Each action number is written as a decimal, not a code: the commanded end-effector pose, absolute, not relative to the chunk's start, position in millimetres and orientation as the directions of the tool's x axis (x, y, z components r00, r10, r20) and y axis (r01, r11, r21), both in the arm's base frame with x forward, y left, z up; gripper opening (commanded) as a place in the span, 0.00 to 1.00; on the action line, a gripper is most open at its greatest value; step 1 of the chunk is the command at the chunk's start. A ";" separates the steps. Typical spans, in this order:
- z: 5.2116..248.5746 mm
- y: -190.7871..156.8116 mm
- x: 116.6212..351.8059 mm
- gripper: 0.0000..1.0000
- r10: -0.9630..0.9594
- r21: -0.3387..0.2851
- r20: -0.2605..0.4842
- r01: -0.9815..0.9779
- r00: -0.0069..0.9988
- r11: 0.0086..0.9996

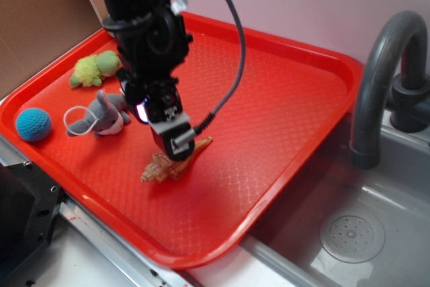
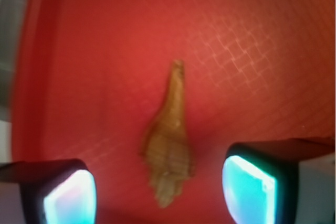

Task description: Grab the shell.

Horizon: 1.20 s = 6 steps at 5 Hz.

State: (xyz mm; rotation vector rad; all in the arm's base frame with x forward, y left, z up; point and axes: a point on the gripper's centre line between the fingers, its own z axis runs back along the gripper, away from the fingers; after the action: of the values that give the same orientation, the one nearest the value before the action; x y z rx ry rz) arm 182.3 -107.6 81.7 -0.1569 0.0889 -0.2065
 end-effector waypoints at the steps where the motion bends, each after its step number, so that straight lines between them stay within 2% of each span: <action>1: 43.1 -114.5 176.7 1.00 -0.282 -0.069 -0.135 0.275 0.950 0.959; 2: 29.4 -126.1 169.6 1.00 -0.342 -0.089 -0.144 0.332 0.929 0.939; 3: 24.3 -132.6 162.7 1.00 -0.364 -0.080 -0.157 0.356 0.918 0.931; 4: 25.5 -132.2 161.9 0.00 -0.351 -0.067 -0.150 0.344 0.924 0.936; 5: 32.0 -127.5 164.2 0.00 -0.321 -0.048 -0.141 0.318 0.937 0.947; 6: 66.0 -114.1 178.0 0.00 -0.252 -0.014 -0.100 0.252 0.963 0.968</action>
State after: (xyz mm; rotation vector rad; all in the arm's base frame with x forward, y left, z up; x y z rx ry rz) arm 172.9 -112.3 53.3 0.0192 0.1551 -0.2805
